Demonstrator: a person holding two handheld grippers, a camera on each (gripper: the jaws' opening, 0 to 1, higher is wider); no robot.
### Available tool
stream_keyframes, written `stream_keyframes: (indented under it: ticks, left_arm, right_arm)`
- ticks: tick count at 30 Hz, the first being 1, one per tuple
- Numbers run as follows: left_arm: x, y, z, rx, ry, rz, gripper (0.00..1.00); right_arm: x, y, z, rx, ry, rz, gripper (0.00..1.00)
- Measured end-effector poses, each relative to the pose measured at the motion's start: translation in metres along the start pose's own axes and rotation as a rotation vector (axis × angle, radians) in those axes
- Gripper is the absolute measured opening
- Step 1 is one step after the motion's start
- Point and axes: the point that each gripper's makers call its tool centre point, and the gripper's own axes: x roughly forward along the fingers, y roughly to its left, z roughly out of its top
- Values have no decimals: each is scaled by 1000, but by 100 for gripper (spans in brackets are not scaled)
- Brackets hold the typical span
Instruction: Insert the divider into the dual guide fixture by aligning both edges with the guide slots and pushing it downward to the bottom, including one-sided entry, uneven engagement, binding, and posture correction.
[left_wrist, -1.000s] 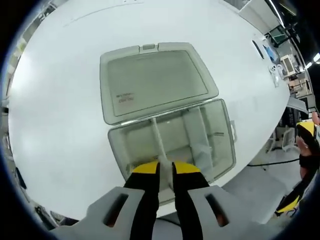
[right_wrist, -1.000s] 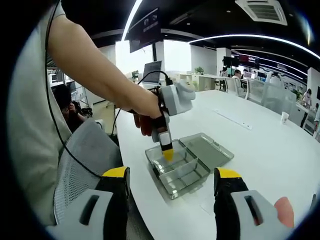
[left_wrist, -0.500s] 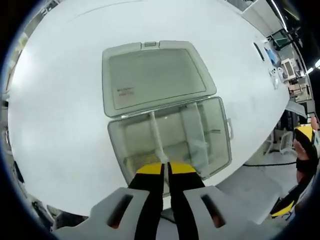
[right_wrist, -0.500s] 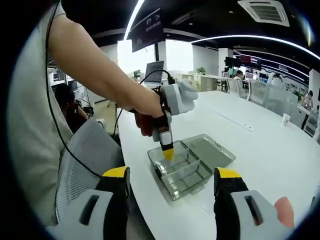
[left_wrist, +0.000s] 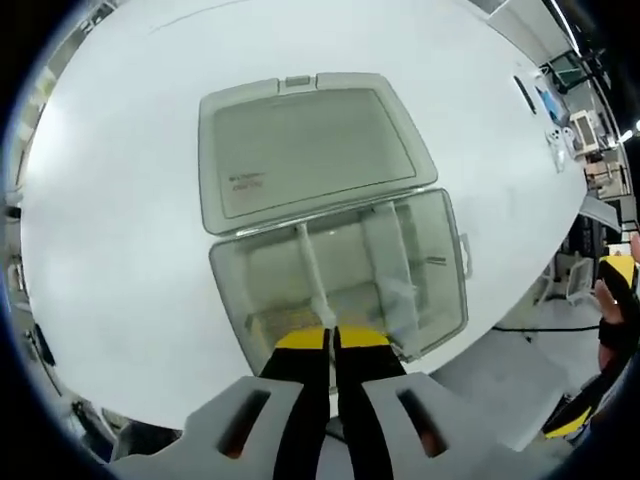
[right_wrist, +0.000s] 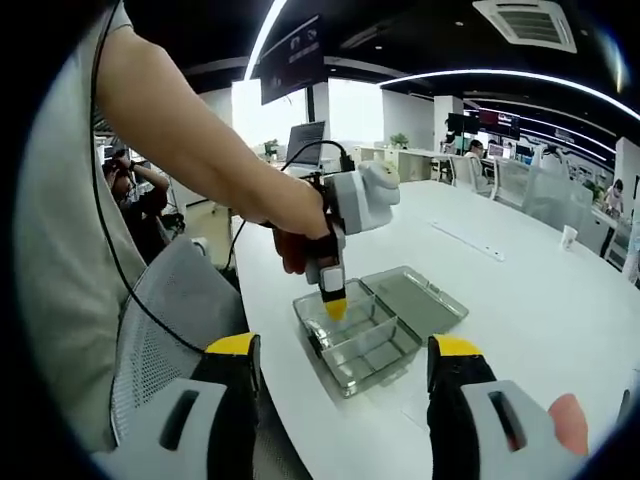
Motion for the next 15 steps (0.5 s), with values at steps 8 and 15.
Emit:
stream_keyframes:
  ticks: [8,15]
  left_arm:
    - [0,2,-1,-6,-30,-22,0]
    - [-3,0,2,43,-89,-59,2]
  right_arm:
    - [-2,2,2,-9,3,-3,66]
    - [-6,0,2,-12,8,-14,66]
